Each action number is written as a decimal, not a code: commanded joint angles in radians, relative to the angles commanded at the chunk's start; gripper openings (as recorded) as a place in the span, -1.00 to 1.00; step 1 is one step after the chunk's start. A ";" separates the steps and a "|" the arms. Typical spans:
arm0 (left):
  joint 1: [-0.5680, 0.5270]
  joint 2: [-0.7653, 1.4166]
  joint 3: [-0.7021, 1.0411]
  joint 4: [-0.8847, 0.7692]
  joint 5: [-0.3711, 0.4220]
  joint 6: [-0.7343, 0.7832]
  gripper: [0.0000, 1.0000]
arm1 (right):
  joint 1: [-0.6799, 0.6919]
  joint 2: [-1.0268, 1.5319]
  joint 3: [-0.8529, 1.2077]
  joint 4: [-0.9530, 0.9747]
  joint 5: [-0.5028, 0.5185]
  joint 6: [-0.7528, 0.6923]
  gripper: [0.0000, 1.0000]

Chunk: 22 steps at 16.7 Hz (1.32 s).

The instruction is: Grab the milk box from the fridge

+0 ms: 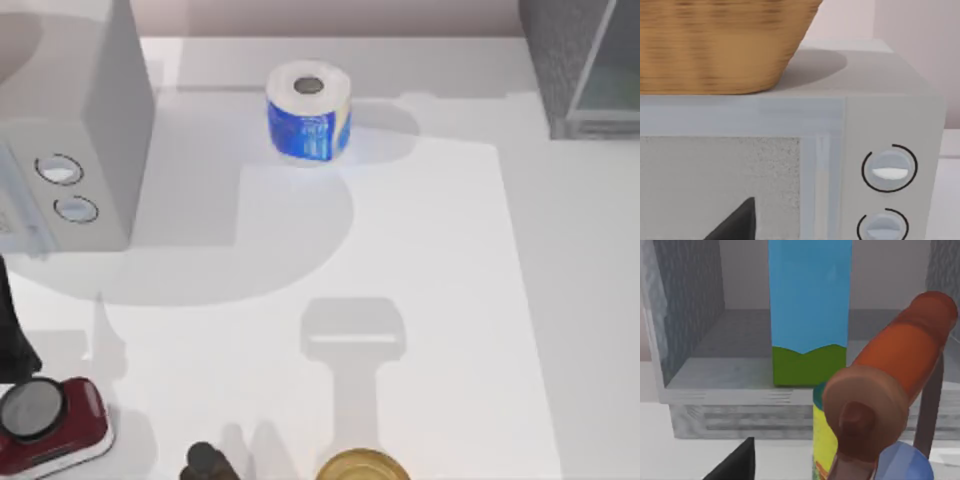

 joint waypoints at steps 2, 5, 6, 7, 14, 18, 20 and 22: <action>0.000 0.000 0.000 0.000 0.000 0.000 1.00 | -0.005 0.012 0.002 0.015 -0.004 0.000 1.00; 0.000 0.000 0.000 0.000 0.000 0.000 1.00 | -0.005 0.012 0.002 0.015 -0.004 0.000 1.00; 0.000 0.000 0.000 0.000 0.000 0.000 1.00 | 0.000 0.010 -0.002 0.013 -0.002 0.000 1.00; 0.000 0.000 0.000 0.000 0.000 0.000 1.00 | 0.000 0.009 -0.002 0.013 -0.002 0.000 1.00; 0.000 0.000 0.000 0.000 0.000 0.000 1.00 | 0.083 -0.191 0.177 -0.043 0.008 -0.008 1.00; 0.000 0.000 0.000 0.000 0.000 0.000 1.00 | 0.143 -0.221 0.370 -0.275 0.054 -0.003 1.00; 0.000 0.000 0.000 0.000 0.000 0.000 1.00 | 0.182 -0.201 0.467 -0.436 0.092 0.000 1.00; 0.000 0.000 0.000 0.000 0.000 0.000 1.00 | 0.226 -0.152 0.563 -0.599 0.134 0.000 1.00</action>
